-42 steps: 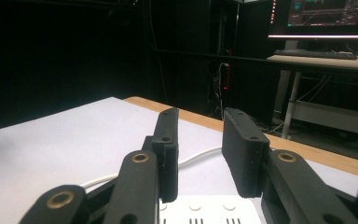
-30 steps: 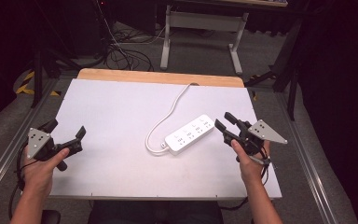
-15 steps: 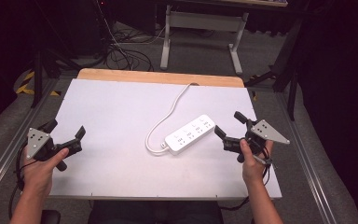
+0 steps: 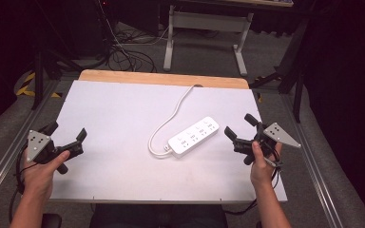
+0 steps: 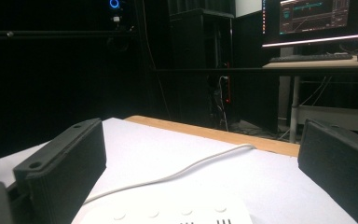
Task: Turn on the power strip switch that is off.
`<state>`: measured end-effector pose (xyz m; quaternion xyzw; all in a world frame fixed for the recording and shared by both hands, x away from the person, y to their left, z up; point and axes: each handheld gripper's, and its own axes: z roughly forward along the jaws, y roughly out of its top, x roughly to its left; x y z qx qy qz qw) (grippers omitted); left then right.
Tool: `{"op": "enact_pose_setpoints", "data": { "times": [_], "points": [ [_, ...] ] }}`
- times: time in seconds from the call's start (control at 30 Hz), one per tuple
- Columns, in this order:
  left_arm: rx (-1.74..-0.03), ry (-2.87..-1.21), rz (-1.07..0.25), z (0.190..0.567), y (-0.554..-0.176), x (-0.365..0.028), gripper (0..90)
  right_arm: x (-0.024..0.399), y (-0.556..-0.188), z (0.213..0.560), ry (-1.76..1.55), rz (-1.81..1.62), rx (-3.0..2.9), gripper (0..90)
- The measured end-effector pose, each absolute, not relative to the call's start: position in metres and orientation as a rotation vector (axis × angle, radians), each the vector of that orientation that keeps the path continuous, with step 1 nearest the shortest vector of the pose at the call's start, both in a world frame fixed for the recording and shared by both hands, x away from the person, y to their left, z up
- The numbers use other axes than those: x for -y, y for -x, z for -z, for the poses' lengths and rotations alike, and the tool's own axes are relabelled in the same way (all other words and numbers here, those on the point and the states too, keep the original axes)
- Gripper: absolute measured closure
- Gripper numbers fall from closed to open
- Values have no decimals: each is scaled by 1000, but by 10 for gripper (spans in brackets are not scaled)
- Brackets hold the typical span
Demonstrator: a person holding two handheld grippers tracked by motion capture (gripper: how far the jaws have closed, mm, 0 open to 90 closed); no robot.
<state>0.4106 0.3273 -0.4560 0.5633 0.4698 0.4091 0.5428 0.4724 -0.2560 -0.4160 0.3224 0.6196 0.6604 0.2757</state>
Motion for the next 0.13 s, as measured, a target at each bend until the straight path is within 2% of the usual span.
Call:
{"op": "enact_pose_setpoints", "data": {
  "times": [0.13],
  "points": [
    [-1116, -1339, -973, 456, -411, -327, 14, 256, -474, 418, -857, -1763, -1674, 21]
  ]
}}
